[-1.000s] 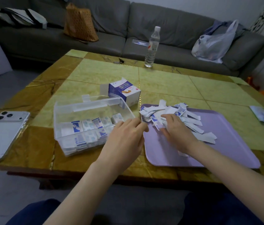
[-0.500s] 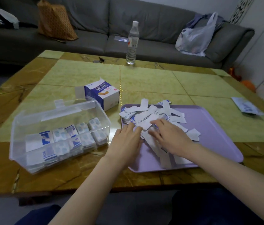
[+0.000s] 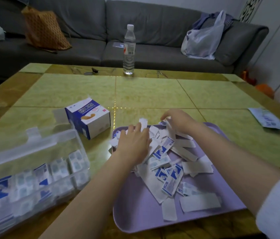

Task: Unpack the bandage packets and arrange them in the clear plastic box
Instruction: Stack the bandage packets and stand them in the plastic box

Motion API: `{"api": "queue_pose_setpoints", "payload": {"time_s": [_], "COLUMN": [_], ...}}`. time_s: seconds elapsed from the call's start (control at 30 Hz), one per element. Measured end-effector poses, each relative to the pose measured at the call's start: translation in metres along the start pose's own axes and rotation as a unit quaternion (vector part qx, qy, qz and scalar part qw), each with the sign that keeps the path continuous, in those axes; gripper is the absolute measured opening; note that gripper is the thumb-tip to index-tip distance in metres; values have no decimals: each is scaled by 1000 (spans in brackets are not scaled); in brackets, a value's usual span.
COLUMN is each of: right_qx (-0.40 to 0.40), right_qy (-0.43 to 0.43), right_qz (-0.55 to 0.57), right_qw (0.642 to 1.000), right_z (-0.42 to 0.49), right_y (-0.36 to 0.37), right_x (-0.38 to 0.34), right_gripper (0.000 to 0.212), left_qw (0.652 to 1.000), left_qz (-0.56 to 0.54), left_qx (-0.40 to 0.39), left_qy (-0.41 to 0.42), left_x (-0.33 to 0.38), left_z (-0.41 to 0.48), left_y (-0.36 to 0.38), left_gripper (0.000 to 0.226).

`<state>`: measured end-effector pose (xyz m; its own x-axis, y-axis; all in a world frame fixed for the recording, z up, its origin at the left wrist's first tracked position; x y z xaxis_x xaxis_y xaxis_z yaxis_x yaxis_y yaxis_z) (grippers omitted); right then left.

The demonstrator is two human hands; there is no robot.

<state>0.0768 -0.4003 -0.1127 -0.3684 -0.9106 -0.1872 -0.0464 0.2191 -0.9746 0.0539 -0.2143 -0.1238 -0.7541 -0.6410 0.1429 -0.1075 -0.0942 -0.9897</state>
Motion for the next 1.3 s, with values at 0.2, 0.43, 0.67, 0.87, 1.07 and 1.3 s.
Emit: {"api": "queue_pose_setpoints", "payload": {"time_s": [0.2,0.43,0.67,0.87,1.07,1.3], "right_qx": [-44,-55,-99,-70,64,16], "right_qy": [-33,-21,-39,-39,-36,-44], "right_qz": [-35,-47,-1,-21,-54,-130], "right_qw": [998,997,994,997,996,990], "right_z": [20,24,10,-5,-16,-14], "right_y": [-3,-2,-3,3,4,8], "right_x": [3,9,6,1,0,-13], "right_gripper": [25,20,26,32,26,32], "left_qw": [1000,999,999,999,999,998], "left_qz": [-4,-34,-27,-30,-34,-33], "left_qx": [-12,-8,-7,-10,-12,-11], "left_qy": [-6,17,29,34,39,43], "left_x": [5,3,7,10,15,16], "left_z": [9,7,-2,-9,-19,-20], "left_y": [15,14,18,17,18,17], "left_gripper": [34,38,38,37,37,37]}}
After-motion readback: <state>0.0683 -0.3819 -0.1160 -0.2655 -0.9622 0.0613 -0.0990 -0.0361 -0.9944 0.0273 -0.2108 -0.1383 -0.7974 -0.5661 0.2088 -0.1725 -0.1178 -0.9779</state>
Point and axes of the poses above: each hand's wrist, its own z-axis towards the middle knuckle, its own y-axis out of the palm, x = y × z, the point moved 2 cm from there along z, towards the middle knuckle, and after that the axes turned 12 degrees about y, right-handed, at the moved point
